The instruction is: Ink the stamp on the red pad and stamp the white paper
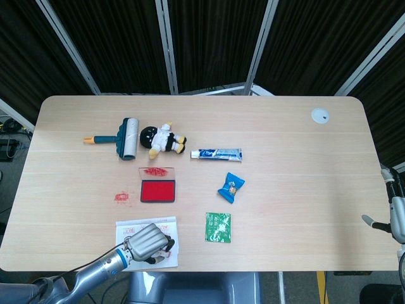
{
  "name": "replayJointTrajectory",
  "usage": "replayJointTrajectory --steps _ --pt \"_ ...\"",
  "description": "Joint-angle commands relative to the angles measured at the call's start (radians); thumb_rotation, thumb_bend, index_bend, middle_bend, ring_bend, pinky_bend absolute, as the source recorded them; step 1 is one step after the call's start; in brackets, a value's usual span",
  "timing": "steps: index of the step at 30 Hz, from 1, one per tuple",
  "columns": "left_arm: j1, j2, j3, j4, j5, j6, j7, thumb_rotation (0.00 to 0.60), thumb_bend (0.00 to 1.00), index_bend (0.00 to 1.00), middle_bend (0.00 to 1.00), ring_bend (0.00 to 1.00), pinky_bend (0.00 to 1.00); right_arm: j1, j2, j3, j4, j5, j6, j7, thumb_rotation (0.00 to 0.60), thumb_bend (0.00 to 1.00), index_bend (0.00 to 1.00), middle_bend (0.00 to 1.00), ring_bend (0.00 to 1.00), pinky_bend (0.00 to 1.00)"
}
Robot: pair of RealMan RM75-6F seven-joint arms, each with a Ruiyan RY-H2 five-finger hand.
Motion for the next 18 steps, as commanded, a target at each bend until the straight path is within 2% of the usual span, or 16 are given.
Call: replayJointTrajectory --steps 1,18 --pt "-0.001 -0.006 0.001 0.005 -0.003 -0.003 0.005 0.600 0.49 0.61 0.58 0.80 0.74 0.000 0.000 0.000 0.001 0.001 -0.001 0.000 0.600 0.00 0.00 0.00 0.00 0.00" --pt "0.002 -0.050 0.015 0.059 -0.023 -0.021 0.034 0.600 0.49 0.61 0.58 0.80 0.74 0.002 -0.003 0.001 0.007 0.007 -0.007 0.001 0.600 0.00 0.00 0.00 0.00 0.00"
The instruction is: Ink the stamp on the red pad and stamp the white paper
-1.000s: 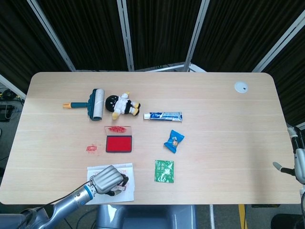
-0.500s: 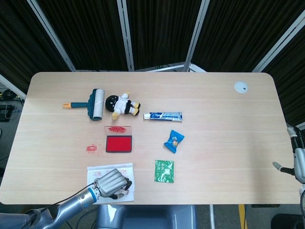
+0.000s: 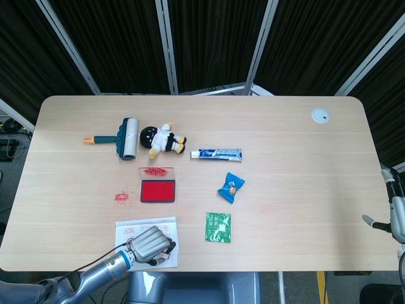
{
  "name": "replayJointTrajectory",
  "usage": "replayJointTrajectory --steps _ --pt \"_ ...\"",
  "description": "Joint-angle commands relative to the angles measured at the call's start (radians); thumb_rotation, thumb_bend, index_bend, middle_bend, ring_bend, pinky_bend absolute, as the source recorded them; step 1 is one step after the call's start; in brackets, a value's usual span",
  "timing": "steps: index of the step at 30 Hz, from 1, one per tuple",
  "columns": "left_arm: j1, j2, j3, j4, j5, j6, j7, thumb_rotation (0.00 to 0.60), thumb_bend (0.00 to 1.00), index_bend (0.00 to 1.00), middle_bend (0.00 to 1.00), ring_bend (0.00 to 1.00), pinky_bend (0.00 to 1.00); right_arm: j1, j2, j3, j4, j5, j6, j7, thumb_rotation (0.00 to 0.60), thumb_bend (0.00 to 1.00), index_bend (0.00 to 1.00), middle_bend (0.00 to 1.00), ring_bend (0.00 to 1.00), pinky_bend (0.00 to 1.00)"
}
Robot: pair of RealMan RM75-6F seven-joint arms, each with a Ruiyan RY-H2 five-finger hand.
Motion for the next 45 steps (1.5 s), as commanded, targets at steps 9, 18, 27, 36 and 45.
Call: replayJointTrajectory --steps 9,18,27,36,45 --pt "0.001 -0.012 0.007 0.020 -0.010 -0.008 0.008 0.600 0.49 0.62 0.58 0.80 0.74 0.001 0.000 0.001 0.003 0.001 -0.002 0.001 0.600 0.00 0.00 0.00 0.00 0.00" --pt "0.002 -0.021 0.011 0.036 -0.015 -0.011 0.010 0.600 0.49 0.62 0.58 0.80 0.74 0.000 -0.001 0.000 0.004 0.002 -0.002 0.001 0.600 0.00 0.00 0.00 0.00 0.00" --pt "0.001 -0.017 0.007 0.030 -0.014 0.000 0.005 0.600 0.49 0.62 0.58 0.80 0.74 0.000 0.000 0.001 0.005 0.002 -0.002 0.003 0.600 0.00 0.00 0.00 0.00 0.00" --pt "-0.006 0.066 -0.014 -0.079 0.010 0.067 -0.059 0.600 0.49 0.62 0.58 0.80 0.74 -0.001 0.000 0.000 0.003 0.000 0.002 0.002 0.600 0.00 0.00 0.00 0.00 0.00" --pt "-0.010 0.192 -0.056 -0.185 0.020 0.145 -0.132 0.600 0.49 0.62 0.58 0.80 0.74 -0.004 0.002 -0.002 -0.008 -0.006 0.010 -0.007 0.600 0.00 0.00 0.00 0.00 0.00"
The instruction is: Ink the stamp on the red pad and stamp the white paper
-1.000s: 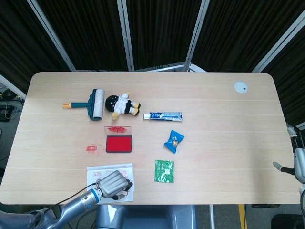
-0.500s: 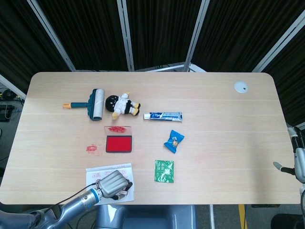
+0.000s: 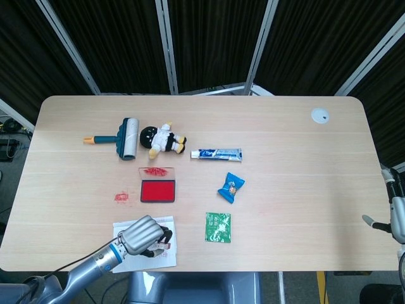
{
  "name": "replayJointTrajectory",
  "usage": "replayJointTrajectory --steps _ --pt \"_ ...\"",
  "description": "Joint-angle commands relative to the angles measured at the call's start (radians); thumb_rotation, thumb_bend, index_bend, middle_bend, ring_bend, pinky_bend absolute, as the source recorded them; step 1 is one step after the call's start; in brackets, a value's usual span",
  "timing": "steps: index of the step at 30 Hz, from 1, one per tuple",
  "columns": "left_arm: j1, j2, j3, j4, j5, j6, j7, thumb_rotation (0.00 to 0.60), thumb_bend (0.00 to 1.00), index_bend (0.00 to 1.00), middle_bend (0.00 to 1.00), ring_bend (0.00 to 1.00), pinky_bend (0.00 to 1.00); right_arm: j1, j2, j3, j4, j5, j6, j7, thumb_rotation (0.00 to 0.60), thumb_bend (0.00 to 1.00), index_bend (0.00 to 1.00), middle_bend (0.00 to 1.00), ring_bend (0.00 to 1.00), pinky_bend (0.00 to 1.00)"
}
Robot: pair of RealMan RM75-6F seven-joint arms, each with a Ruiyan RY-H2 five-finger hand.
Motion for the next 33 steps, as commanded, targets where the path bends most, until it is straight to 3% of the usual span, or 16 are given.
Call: replayJointTrajectory --steps 1,9,21,33 --pt "0.001 0.039 -0.019 -0.021 -0.008 0.022 -0.029 0.600 0.49 0.62 0.58 0.80 0.74 -0.001 0.000 -0.001 -0.002 -0.001 0.002 -0.002 0.600 0.00 0.00 0.00 0.00 0.00" --pt "0.017 0.079 -0.047 0.043 -0.084 0.028 -0.093 0.600 0.49 0.62 0.58 0.80 0.74 -0.002 0.000 -0.003 -0.007 -0.006 0.007 -0.009 0.600 0.00 0.00 0.00 0.00 0.00" --pt "0.028 0.034 -0.097 0.297 -0.273 -0.079 -0.209 0.600 0.49 0.62 0.58 0.80 0.74 -0.001 -0.006 -0.006 -0.010 -0.007 0.006 -0.027 0.600 0.00 0.00 0.00 0.00 0.00" --pt "0.018 -0.032 -0.113 0.449 -0.301 -0.140 -0.261 0.600 0.49 0.61 0.58 0.80 0.74 0.008 -0.018 -0.004 0.001 0.010 -0.011 -0.047 0.600 0.00 0.00 0.00 0.00 0.00"
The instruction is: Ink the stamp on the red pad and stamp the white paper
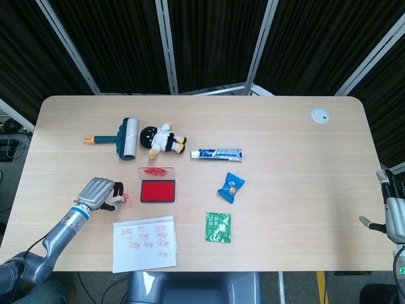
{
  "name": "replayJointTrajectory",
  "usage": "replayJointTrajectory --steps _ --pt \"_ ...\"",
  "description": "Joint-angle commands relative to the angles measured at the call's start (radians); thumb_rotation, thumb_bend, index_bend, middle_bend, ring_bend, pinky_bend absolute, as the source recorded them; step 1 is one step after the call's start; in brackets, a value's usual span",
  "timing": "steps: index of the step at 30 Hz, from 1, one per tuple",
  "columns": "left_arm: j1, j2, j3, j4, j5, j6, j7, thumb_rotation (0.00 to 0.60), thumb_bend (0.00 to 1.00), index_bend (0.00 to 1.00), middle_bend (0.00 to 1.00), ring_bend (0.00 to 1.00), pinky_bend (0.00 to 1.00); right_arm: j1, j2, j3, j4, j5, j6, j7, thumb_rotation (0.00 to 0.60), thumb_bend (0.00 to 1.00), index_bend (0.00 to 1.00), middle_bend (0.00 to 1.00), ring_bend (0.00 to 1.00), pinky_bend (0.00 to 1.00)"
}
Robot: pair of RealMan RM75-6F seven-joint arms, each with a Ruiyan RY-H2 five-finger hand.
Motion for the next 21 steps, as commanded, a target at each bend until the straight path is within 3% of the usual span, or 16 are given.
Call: replayJointTrajectory --steps 1,21 --pt "-0.001 -0.011 -0.002 0.019 0.001 -0.007 -0.010 0.600 0.49 0.61 0.57 0.80 0.74 0.000 0.000 0.000 0.001 0.001 -0.001 0.000 0.600 0.00 0.00 0.00 0.00 0.00" --pt "0.002 -0.041 -0.001 0.080 0.000 -0.029 0.007 0.600 0.49 0.54 0.51 0.80 0.74 0.001 -0.004 -0.001 0.007 0.006 -0.005 -0.003 0.600 0.00 0.00 0.00 0.00 0.00"
